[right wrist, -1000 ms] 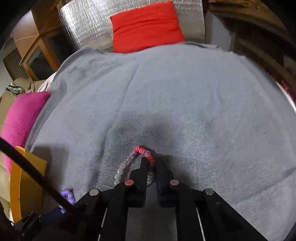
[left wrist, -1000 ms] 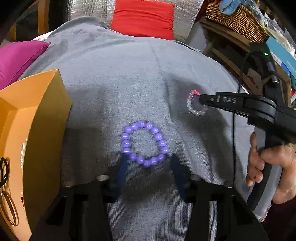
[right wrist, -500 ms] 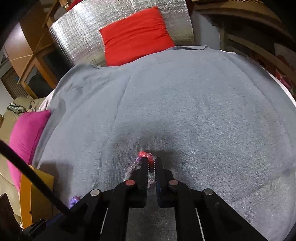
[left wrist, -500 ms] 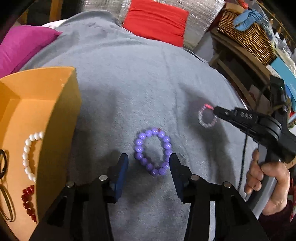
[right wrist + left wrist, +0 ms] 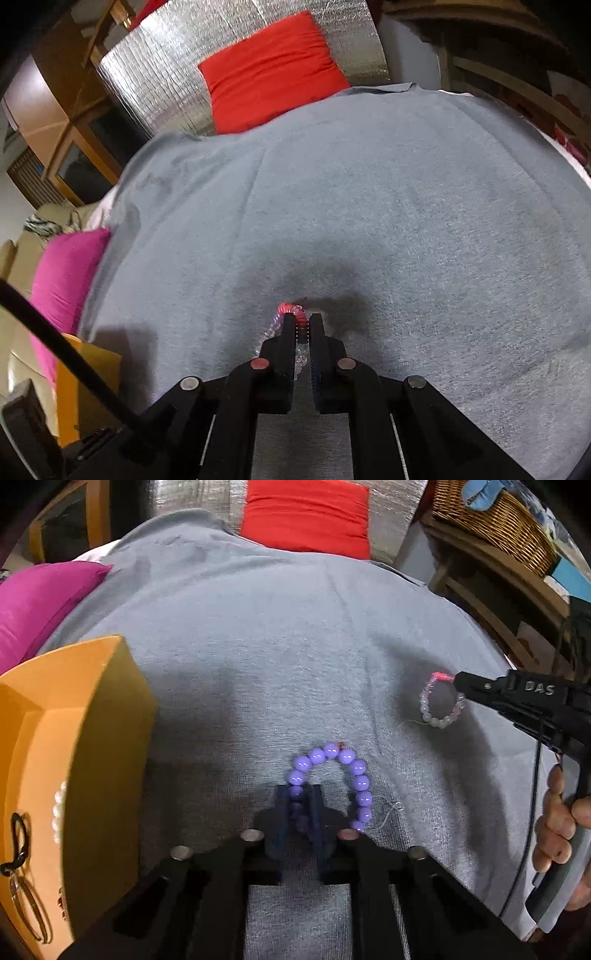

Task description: Organize jewelry

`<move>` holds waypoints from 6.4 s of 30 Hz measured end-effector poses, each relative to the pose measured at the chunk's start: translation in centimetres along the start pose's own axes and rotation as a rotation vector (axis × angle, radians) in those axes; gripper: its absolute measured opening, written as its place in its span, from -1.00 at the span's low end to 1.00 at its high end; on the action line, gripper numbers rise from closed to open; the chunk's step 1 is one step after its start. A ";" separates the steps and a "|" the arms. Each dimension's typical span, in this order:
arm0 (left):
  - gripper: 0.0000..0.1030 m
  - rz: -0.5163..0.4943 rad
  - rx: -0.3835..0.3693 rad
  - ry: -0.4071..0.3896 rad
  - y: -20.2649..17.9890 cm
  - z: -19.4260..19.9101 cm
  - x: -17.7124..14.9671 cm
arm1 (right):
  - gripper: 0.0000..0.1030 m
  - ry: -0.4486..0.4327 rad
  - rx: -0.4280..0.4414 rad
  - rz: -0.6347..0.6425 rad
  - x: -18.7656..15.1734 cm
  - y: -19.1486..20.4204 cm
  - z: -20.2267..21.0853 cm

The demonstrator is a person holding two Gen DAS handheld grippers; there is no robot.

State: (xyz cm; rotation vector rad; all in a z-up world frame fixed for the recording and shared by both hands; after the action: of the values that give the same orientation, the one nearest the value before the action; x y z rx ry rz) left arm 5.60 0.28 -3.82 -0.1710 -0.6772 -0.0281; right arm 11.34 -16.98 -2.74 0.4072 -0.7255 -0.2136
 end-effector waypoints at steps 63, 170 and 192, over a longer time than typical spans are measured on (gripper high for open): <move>-0.82 0.173 0.194 0.022 17.7 18.2 -13.9 | -0.85 0.324 0.723 0.412 -19.2 31.9 3.1; 0.71 0.074 0.663 -0.582 9.9 48.0 -12.6 | 0.29 -0.258 0.328 0.504 -19.1 22.6 36.7; 0.71 0.030 0.657 -0.579 8.4 48.2 -13.8 | 0.38 -0.286 0.303 0.496 -19.6 22.0 38.2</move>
State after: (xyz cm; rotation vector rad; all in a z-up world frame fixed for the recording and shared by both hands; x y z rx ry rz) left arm -34.41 16.17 23.24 0.4622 -1.2235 0.2805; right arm -27.91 -1.71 20.77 0.4755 -1.1220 0.3161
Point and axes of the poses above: each gripper's, at about its wrist camera, not at the fingertips, and z roughly against the way its jaws point, y to its left, x to its top, the point moved 8 cm from there along -z, roughly the way its jaws point, and after that the axes turned 8 degrees about -y, right-handed, at the moved point
